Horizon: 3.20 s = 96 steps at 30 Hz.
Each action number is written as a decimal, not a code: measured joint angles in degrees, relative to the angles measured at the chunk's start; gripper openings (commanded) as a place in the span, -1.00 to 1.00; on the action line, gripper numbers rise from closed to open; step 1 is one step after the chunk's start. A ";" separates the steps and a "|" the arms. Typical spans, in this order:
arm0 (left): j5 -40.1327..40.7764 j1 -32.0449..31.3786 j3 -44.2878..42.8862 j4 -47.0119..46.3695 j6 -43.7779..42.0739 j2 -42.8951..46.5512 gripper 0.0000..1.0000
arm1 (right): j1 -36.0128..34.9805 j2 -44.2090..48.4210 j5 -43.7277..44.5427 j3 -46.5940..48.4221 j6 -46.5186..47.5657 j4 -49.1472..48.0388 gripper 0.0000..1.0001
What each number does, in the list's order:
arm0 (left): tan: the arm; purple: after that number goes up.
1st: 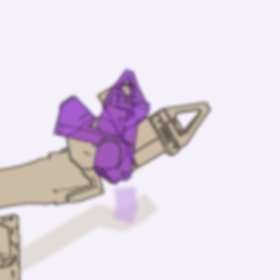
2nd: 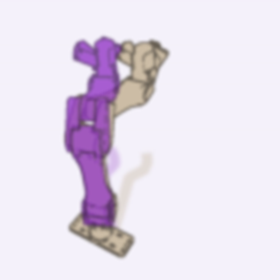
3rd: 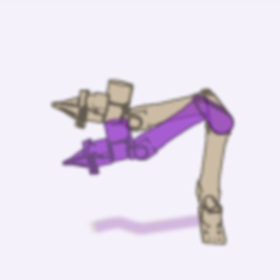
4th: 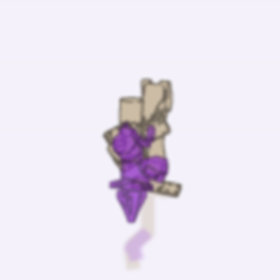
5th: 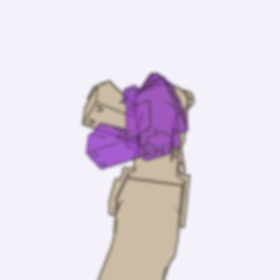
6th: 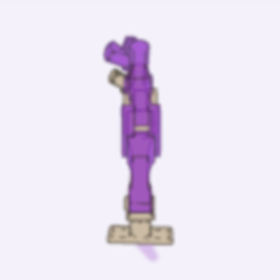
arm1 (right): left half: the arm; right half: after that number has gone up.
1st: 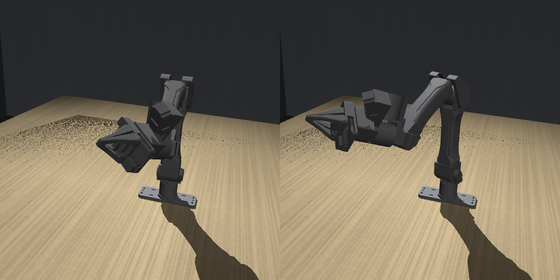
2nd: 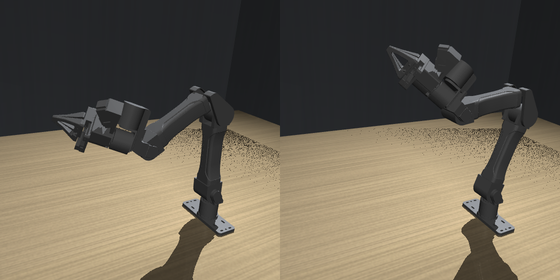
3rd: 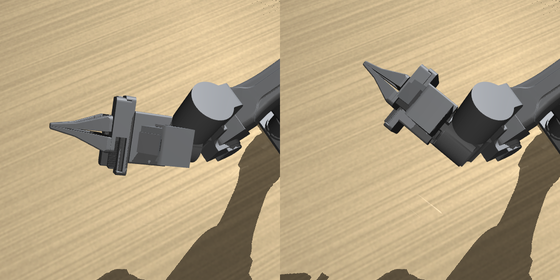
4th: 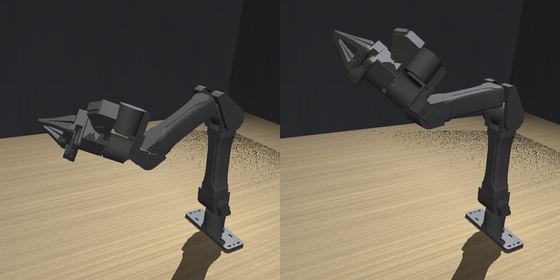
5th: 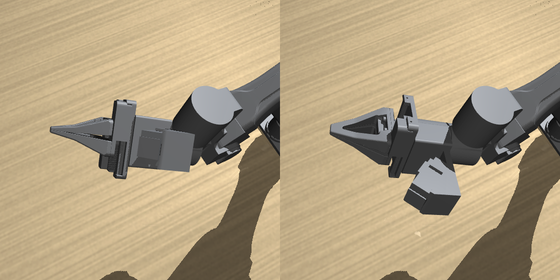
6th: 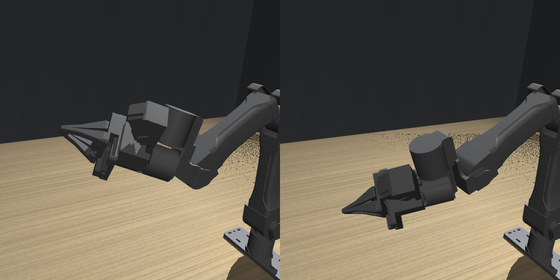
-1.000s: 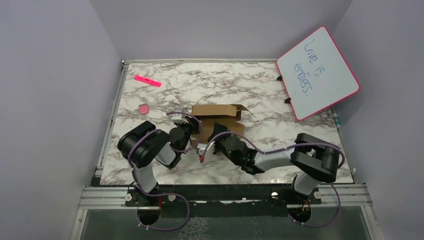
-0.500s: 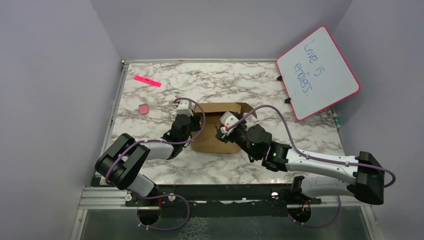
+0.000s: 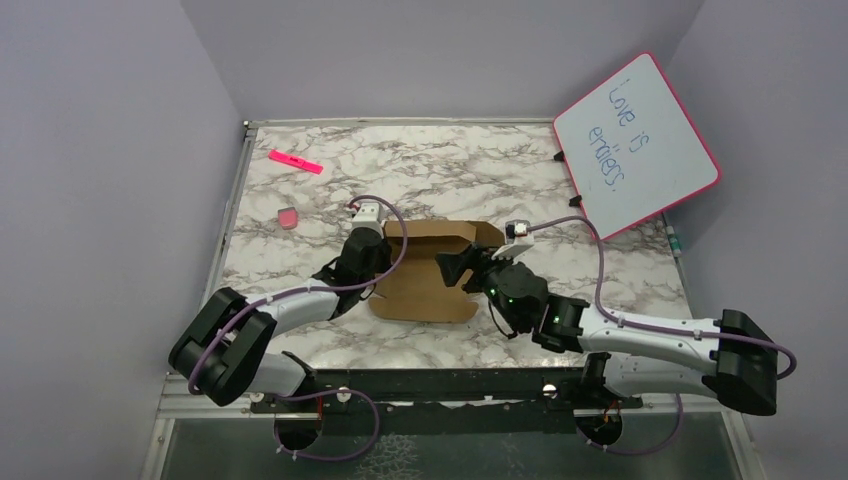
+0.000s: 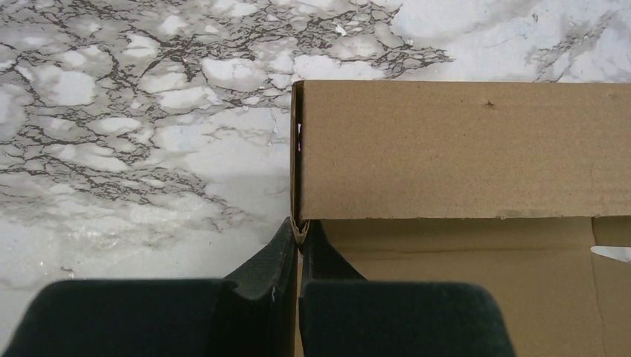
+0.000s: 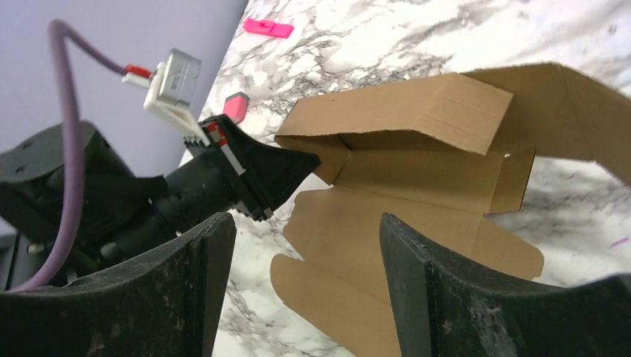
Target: Fold the paper box
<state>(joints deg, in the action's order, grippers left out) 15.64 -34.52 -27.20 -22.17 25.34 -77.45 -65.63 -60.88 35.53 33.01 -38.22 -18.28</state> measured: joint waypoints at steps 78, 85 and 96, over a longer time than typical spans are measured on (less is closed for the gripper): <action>29.07 -6.16 -3.23 -10.78 8.37 -14.03 -0.60 | 9.73 -26.45 1.22 -2.54 -67.04 -14.40 -0.90; 30.77 -6.67 -5.22 -11.47 10.56 -17.59 -0.75 | 9.73 -26.45 0.39 -2.54 -67.43 -14.40 -0.90; 30.67 -6.78 -4.57 -11.98 11.65 -17.18 -0.44 | 9.73 -26.45 0.35 -2.54 -66.93 -14.47 -0.85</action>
<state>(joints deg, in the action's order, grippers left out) 46.30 -41.30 -31.77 -34.15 36.99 -94.63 -55.90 -87.33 35.88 30.48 -105.14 -32.75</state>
